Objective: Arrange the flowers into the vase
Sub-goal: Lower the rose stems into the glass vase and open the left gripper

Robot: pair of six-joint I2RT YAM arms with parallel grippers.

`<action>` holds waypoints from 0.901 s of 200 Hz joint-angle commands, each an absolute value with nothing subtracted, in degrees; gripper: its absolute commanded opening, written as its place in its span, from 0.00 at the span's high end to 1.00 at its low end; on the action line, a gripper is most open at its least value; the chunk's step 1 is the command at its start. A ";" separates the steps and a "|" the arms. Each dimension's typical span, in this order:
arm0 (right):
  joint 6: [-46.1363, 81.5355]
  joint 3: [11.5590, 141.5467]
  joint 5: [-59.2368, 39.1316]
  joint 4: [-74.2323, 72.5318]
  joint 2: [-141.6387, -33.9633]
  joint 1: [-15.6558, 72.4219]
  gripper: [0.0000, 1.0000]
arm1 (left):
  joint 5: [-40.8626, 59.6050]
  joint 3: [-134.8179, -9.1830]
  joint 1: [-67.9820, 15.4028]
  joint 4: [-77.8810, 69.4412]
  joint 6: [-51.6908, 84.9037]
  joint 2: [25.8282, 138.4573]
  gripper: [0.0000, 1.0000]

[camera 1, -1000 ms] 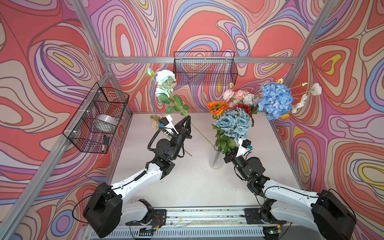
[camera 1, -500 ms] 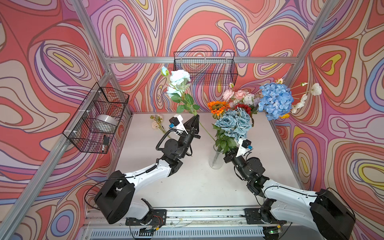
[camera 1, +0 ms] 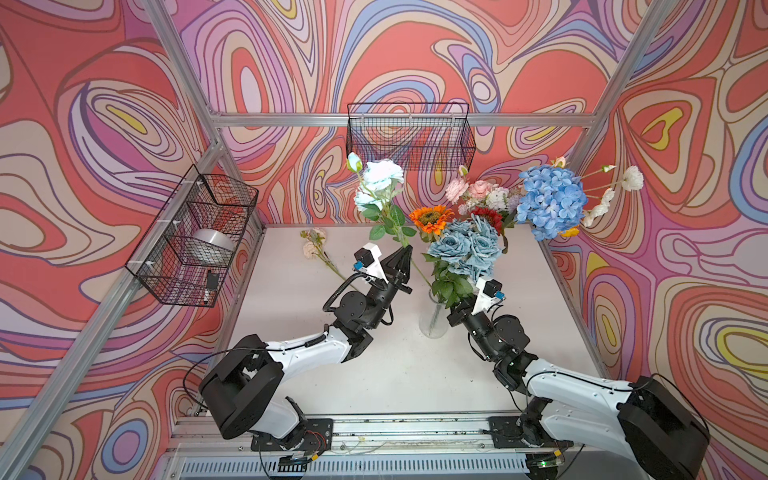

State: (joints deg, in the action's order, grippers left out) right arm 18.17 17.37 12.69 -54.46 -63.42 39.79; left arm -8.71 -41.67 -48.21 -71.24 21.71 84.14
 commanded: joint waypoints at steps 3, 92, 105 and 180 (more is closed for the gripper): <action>18.89 17.02 11.87 -56.77 -63.46 39.82 1.00 | -6.54 -39.81 -50.49 -60.31 17.69 85.40 1.00; 19.07 17.34 11.67 -56.08 -63.81 39.81 1.00 | -5.86 -40.82 -50.98 -53.95 17.68 86.69 1.00; 19.14 17.37 11.77 -55.68 -63.65 39.85 1.00 | -6.26 -40.14 -51.60 -55.67 18.86 88.15 1.00; 19.16 17.42 11.67 -55.46 -63.72 39.84 1.00 | -11.15 -35.77 -57.73 -58.77 21.70 92.48 1.00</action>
